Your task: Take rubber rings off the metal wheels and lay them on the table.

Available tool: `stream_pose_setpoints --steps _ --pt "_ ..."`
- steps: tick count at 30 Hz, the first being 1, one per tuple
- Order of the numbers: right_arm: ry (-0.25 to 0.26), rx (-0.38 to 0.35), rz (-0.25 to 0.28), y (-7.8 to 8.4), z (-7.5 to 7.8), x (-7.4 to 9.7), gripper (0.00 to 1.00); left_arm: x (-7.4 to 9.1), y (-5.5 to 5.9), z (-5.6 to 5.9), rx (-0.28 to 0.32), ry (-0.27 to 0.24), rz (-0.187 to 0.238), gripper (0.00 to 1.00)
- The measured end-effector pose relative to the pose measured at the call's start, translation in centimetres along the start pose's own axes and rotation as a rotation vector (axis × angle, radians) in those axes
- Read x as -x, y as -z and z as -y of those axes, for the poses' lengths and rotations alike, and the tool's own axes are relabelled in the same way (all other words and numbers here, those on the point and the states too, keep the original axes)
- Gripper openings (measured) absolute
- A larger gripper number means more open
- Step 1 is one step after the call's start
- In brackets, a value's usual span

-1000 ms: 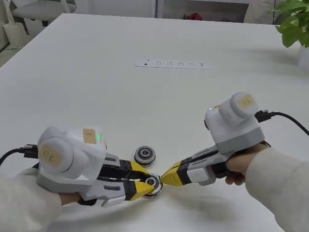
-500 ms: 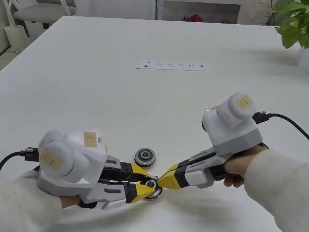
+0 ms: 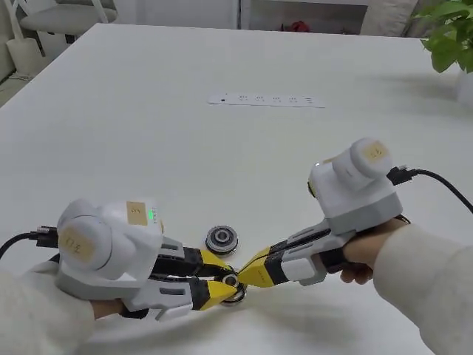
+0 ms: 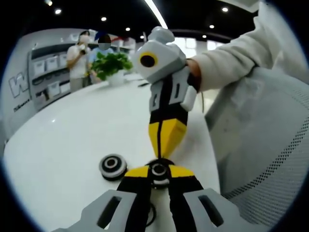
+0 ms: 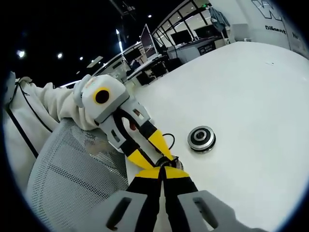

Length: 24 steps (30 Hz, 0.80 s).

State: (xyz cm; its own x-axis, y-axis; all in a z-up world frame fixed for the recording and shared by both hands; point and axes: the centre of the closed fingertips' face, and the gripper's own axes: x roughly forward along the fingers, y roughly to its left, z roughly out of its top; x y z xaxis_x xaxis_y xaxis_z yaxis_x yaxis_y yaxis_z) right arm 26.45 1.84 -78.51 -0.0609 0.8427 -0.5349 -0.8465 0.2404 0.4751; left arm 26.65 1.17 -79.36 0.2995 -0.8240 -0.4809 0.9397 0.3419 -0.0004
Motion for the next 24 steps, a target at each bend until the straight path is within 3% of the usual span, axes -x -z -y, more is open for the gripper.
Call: stream_pose_setpoints --steps 12,24 --pt "-0.007 -0.014 0.04 -0.84 -0.05 0.24 0.0 -0.15 -0.05 0.17 0.002 0.003 0.004 0.13" --pt "0.015 -0.015 0.018 -0.25 0.42 0.09 0.0 -0.2 -0.04 0.17 -0.005 0.001 0.0 0.13"
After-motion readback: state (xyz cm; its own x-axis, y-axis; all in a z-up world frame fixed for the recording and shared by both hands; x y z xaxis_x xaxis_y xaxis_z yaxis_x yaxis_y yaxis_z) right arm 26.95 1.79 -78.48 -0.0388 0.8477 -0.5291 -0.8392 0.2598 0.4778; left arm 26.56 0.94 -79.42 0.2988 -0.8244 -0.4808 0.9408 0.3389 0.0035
